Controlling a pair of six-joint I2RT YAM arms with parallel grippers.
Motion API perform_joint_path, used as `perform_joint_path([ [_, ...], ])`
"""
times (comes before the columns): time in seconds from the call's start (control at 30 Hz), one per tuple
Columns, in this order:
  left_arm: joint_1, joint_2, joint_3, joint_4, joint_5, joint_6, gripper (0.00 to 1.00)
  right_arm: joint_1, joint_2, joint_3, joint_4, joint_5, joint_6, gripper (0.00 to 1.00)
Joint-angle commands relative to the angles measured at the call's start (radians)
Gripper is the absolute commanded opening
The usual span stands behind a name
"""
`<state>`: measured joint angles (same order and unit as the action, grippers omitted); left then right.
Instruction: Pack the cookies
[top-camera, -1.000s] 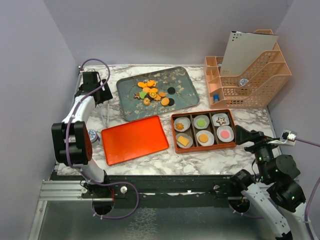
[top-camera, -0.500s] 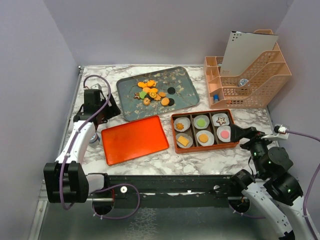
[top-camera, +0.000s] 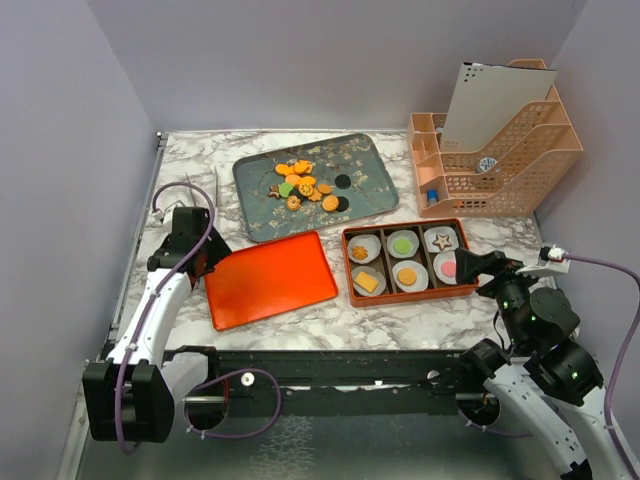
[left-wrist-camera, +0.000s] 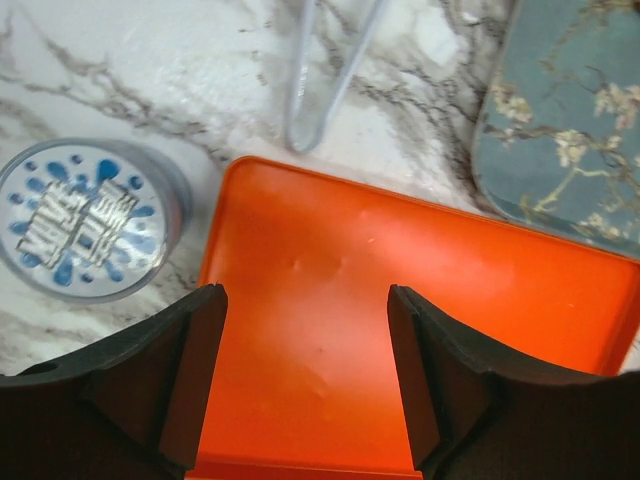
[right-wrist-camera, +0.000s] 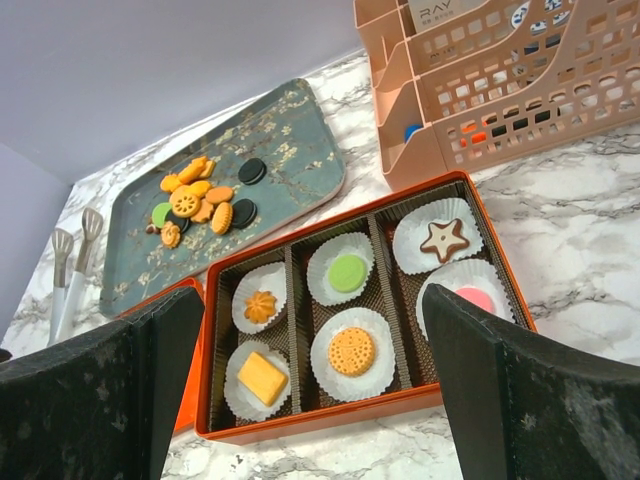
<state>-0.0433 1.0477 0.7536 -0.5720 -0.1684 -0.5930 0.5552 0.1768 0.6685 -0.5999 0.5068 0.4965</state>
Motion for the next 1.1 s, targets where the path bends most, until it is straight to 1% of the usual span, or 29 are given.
perform_joint_path([
  [0.0, 0.001, -0.035, -0.06, -0.057, -0.154, -0.092, 0.71, -0.001, -0.015, 0.001, 0.008, -0.026, -0.016, 1.0],
  [0.23, 0.002, 0.024, -0.105, -0.044, -0.127, -0.175, 0.66, -0.001, -0.039, -0.005, 0.018, -0.039, -0.022, 1.0],
  [0.47, 0.002, 0.119, -0.117, -0.032, -0.104, -0.182, 0.59, -0.001, -0.045, -0.009, 0.029, -0.054, -0.034, 1.0],
  [0.6, 0.002, 0.145, -0.115, -0.027, -0.104, -0.169, 0.55, -0.001, -0.036, -0.009, 0.032, -0.068, -0.042, 1.0],
  [0.7, 0.003, 0.172, -0.114, -0.018, -0.081, -0.152, 0.54, -0.001, -0.029, -0.007, 0.032, -0.073, -0.045, 1.0],
  [0.8, 0.001, 0.203, -0.112, 0.003, -0.019, -0.127, 0.54, -0.001, -0.026, -0.007, 0.034, -0.082, -0.048, 1.0],
  [0.87, 0.001, 0.217, -0.104, 0.012, 0.012, -0.103, 0.52, -0.001, -0.026, -0.009, 0.035, -0.085, -0.049, 1.0],
  [1.07, -0.018, 0.166, -0.08, 0.016, 0.043, -0.034, 0.53, -0.001, -0.023, -0.011, 0.04, -0.092, -0.053, 1.0],
])
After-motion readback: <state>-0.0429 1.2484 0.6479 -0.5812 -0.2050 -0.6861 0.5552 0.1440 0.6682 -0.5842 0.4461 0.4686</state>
